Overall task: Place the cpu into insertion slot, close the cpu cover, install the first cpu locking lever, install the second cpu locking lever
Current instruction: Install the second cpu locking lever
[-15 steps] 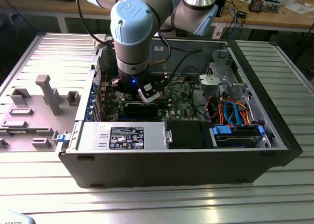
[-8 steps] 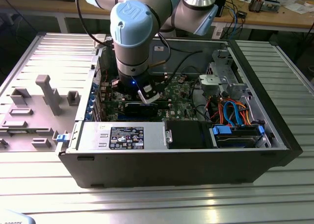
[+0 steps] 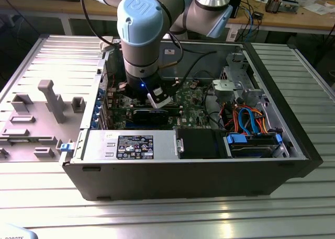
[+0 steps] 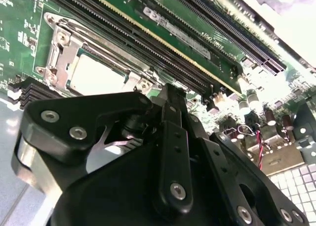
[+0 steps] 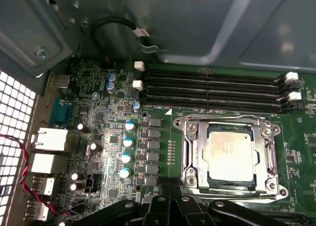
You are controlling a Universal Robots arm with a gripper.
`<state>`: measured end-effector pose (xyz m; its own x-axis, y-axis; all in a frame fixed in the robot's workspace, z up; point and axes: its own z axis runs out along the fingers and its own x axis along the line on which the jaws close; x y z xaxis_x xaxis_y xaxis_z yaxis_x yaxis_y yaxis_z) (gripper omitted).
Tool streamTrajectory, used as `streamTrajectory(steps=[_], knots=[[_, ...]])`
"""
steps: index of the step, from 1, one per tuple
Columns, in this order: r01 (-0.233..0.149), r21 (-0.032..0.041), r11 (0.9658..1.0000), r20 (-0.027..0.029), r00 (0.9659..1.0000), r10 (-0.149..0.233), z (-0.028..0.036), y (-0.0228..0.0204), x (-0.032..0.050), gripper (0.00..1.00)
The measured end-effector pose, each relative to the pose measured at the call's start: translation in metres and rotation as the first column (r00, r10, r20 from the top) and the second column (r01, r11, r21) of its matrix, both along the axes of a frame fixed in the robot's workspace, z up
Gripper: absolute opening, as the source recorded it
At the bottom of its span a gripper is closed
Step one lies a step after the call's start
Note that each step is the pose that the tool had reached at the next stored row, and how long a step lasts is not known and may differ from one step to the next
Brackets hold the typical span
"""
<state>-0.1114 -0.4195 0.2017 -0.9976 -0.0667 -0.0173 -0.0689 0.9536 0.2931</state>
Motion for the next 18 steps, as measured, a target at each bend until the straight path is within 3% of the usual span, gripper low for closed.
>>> streamTrajectory(steps=[8, 18], knots=[[0.015, 0.0001, 0.9999, -0.0009, 0.9999, -0.015, 0.0000, -0.0003, 0.0046, 0.11], [0.016, 0.0005, 0.9999, -0.0010, 0.9999, -0.016, -0.0037, -0.0009, 0.0044, 0.11]])
